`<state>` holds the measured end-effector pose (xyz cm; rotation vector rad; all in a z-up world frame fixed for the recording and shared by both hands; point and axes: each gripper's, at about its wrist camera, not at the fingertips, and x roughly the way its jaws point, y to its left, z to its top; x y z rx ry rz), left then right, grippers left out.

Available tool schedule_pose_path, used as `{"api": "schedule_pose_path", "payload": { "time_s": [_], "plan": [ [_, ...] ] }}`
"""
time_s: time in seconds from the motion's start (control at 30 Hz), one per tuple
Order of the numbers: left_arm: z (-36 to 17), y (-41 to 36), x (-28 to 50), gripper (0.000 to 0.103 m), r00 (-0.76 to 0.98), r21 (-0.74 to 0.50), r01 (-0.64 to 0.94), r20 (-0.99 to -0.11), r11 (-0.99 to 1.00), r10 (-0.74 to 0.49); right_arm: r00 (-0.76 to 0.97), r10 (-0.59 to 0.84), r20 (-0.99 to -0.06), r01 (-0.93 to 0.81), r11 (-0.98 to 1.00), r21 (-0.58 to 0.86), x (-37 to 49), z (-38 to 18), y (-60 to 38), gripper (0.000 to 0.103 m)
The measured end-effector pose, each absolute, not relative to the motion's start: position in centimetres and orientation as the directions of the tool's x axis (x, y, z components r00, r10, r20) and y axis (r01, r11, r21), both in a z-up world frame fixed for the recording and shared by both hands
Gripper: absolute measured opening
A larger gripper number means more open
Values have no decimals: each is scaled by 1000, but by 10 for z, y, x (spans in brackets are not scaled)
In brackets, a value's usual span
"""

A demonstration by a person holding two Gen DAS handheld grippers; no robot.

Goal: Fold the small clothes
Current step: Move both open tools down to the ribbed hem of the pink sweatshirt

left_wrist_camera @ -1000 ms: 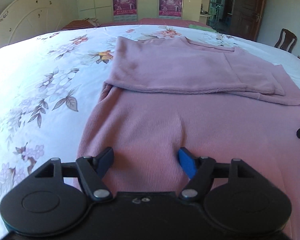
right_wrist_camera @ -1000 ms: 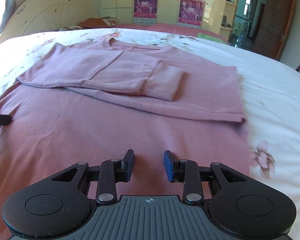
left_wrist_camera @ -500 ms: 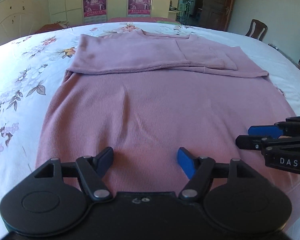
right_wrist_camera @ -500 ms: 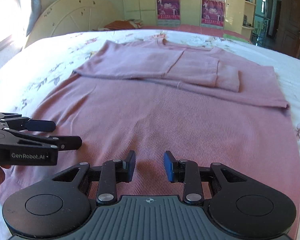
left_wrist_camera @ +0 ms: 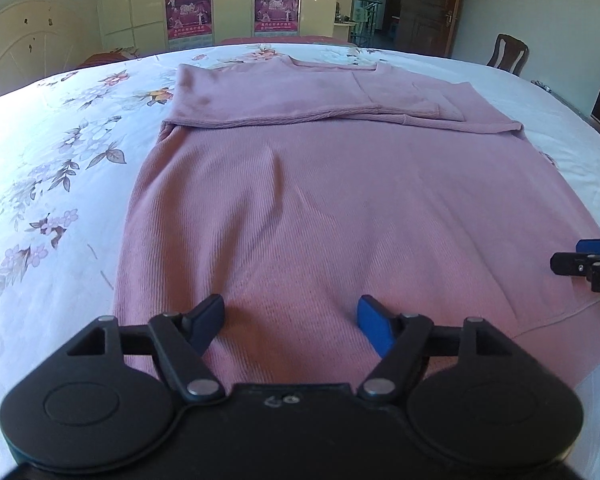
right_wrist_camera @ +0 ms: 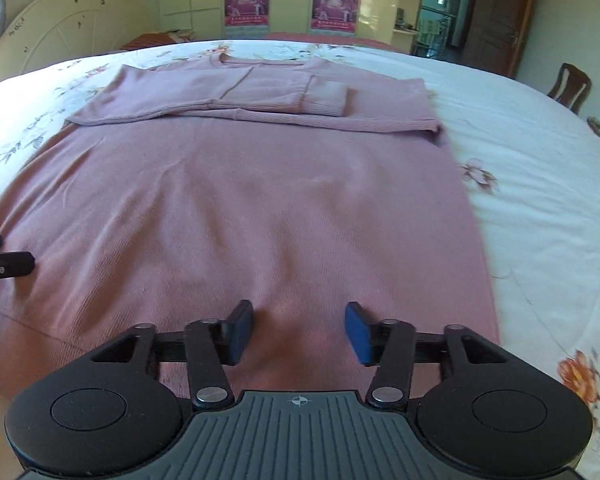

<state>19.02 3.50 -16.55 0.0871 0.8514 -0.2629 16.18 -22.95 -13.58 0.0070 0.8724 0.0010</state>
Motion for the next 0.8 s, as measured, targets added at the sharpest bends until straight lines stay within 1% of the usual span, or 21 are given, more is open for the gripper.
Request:
{"api": "schedule_pose_path", "payload": {
  "time_s": [0.07, 0.13, 0.2, 0.37, 0.5, 0.6, 0.8],
  "plan": [
    [-164, 37, 186, 77, 628, -29, 262, -754, 965, -193, 650, 2, -760, 16, 1000, 17, 156, -133, -229, 52],
    [-164, 38, 182, 78, 632, -23, 265, -751, 964, -191, 622, -5, -783, 8, 1000, 0, 153, -139, -225, 52],
    [-164, 39, 178, 83, 629, -12, 258, -757, 966, -177, 622, -14, -783, 4, 1000, -15, 148, -141, -222, 52],
    [-162, 45, 169, 83, 634, -19, 252, -752, 968, -180, 642, -6, -767, 34, 999, 21, 134, -130, -226, 52],
    [-159, 50, 163, 83, 637, -22, 254, -748, 967, -184, 642, -14, -766, 22, 1000, 0, 125, -128, -223, 52],
    [-157, 57, 159, 83, 641, -26, 249, -745, 968, -185, 643, -13, -766, 35, 999, 12, 119, -127, -225, 52],
    [-160, 86, 152, 83, 638, -43, 191, -754, 981, -157, 645, -73, -761, 94, 995, -16, 106, -124, -240, 52]
  ]
}}
